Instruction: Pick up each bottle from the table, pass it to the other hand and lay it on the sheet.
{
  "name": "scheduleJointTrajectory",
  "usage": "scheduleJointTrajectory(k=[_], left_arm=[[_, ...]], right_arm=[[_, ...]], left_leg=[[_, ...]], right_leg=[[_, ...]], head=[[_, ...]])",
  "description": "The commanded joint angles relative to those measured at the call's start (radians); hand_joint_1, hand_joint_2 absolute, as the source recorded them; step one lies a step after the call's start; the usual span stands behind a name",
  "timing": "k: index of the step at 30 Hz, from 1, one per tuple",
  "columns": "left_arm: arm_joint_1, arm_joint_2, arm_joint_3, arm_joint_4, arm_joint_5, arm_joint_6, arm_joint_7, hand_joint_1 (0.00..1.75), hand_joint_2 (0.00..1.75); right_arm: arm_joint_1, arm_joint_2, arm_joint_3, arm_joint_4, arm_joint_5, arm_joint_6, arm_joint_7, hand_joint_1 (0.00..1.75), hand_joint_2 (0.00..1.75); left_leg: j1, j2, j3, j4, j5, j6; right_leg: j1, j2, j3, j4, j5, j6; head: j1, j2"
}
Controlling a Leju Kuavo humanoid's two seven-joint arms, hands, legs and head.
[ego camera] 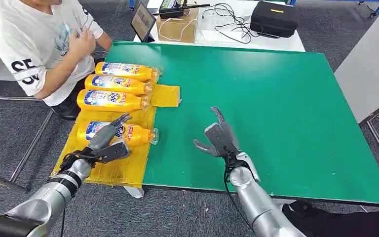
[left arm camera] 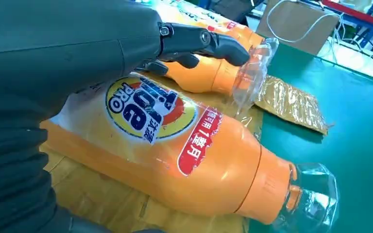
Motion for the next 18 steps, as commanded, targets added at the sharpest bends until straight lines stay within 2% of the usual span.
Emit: scheduleJointTrajectory(k=[1,4,5,8,10,11,13,15,18], left_arm=[[0.097,0.012,-0.019,-0.249,0.310,-0.047,0.003,0.00,1.75],[0.136,-0.016,0.031,-0.349,0.435,-0.068,0.003,0.00,1.75],[0.175,-0.056,0.099,-0.426,0.525,-0.144,0.003,0.00,1.75],[0.226,-0.171,0.191,-0.476,0.544,-0.186,0.003,0.00,1.75],[0.200,-0.254,0.219,-0.424,0.542,-0.140,0.003,0.00,1.75],[0.183,-0.295,0.226,-0.404,0.568,-0.168,0.003,0.00,1.75],[0.173,-0.366,0.196,-0.414,0.562,-0.139,0.041,0.00,1.75],[0.177,-0.408,0.155,-0.430,0.572,-0.085,0.031,0.00,1.75],[0.169,-0.413,0.101,-0.403,0.546,-0.002,0.046,0.00,1.75]], right_arm=[[-0.024,-0.007,-0.039,0.022,-0.028,-0.010,-0.024,0.00,1.75],[0.005,0.001,-0.049,-0.022,-0.040,-0.028,-0.034,0.00,1.75],[0.039,0.009,-0.058,-0.075,-0.053,-0.044,-0.050,0.00,1.75],[0.134,0.027,-0.058,-0.226,-0.070,-0.083,-0.058,0.00,1.75],[0.188,0.044,-0.041,-0.301,-0.058,-0.119,-0.055,0.00,1.75],[0.212,0.054,-0.027,-0.329,-0.057,-0.118,-0.050,0.00,1.75],[0.255,0.085,0.001,-0.369,-0.058,-0.139,-0.065,0.00,1.75],[0.259,0.108,0.035,-0.349,-0.058,-0.167,-0.076,0.00,1.75],[0.257,0.114,0.055,-0.317,-0.068,-0.199,-0.080,0.00,1.75]], left_leg=[[0.002,0.001,0.004,0.001,-0.003,-0.002],[0.002,0.000,0.003,0.001,-0.003,-0.001],[0.001,0.000,0.001,0.000,-0.001,-0.001],[0.001,-0.003,0.003,0.000,-0.003,-0.001],[0.000,-0.003,0.001,0.000,-0.002,-0.001],[0.001,-0.006,0.003,0.001,-0.003,-0.001],[0.002,-0.007,0.002,0.002,-0.003,-0.001],[0.000,-0.005,-0.003,0.001,-0.001,0.000],[0.001,-0.004,0.000,0.002,-0.003,-0.001]], right_leg=[[0.002,0.000,0.004,0.000,-0.002,-0.002],[0.002,-0.001,0.004,0.000,-0.003,-0.002],[0.001,-0.001,0.002,0.000,-0.002,-0.001],[0.002,-0.003,0.004,0.000,-0.004,-0.002],[0.000,-0.003,0.003,-0.001,-0.003,-0.001],[0.001,-0.007,0.005,0.000,-0.005,-0.001],[0.002,-0.008,0.005,0.000,-0.005,-0.002],[0.000,-0.005,0.000,-0.001,-0.002,-0.001],[0.001,-0.004,0.002,-0.001,-0.003,-0.002]], head=[[0.000,0.000],[0.000,0.000],[0.000,0.000],[0.000,0.000],[0.000,0.000],[0.000,0.000],[0.000,0.000],[0.000,0.000],[0.000,0.000]])
